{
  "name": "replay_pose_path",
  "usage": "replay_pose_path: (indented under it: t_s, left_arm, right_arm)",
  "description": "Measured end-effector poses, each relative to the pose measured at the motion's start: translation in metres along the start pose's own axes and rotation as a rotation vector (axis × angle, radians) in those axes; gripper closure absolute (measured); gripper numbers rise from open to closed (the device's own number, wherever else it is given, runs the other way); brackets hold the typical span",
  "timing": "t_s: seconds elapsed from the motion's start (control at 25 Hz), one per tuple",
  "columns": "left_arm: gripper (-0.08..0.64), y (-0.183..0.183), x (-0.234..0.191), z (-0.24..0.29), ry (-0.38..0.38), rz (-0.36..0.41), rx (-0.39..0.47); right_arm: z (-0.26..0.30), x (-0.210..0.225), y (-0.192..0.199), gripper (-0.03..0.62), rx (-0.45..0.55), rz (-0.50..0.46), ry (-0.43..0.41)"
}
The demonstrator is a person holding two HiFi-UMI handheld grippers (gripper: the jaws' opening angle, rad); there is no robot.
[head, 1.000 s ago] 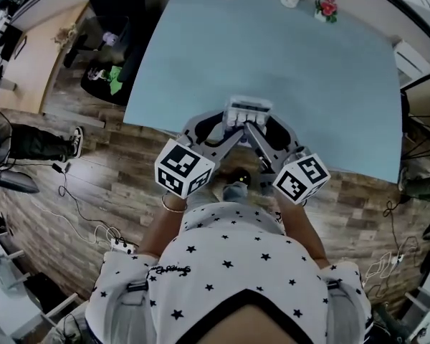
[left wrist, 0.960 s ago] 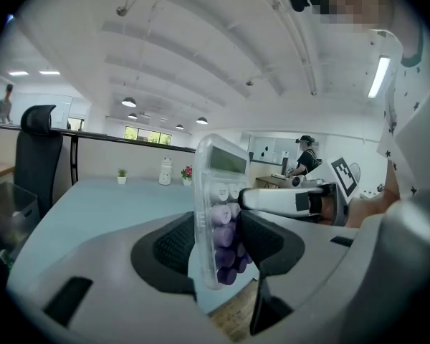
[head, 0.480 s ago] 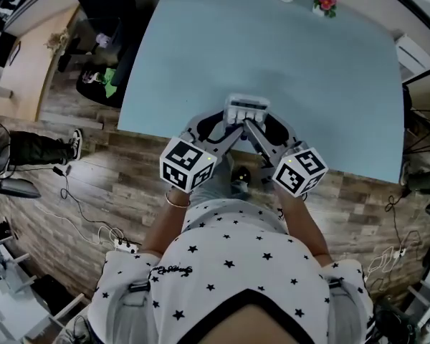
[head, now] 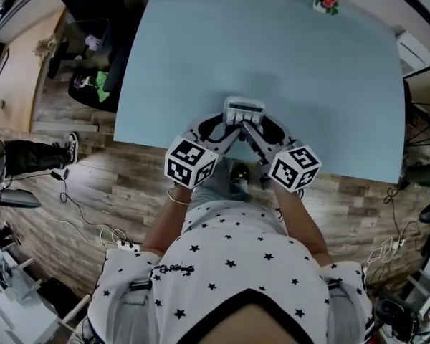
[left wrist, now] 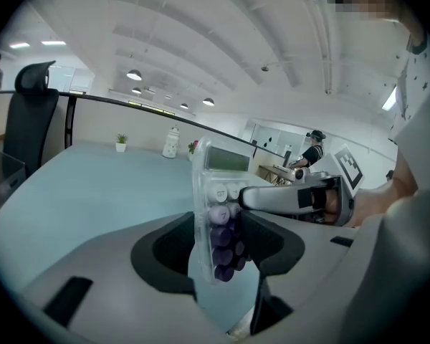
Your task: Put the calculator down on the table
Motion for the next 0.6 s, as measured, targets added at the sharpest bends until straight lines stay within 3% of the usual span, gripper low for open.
replay_pose_path:
  t_s: [0.6]
  left_arm:
    - [0.342, 0.035, -0.041, 0.024, 0.007, -0.081, -0.084]
  right_arm:
    - [0.039, 0.029, 0.031, 0.403, -0.12, 0.004, 0.074]
Point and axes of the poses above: the fingertips, and each gripper's own axes: z forward along the fingers, x to its right, y out of its underside, the point moved 1 cm from there along -z, backward along the fingers, and after that the axes turned 11 degrees about y, right-handed, at the moved point
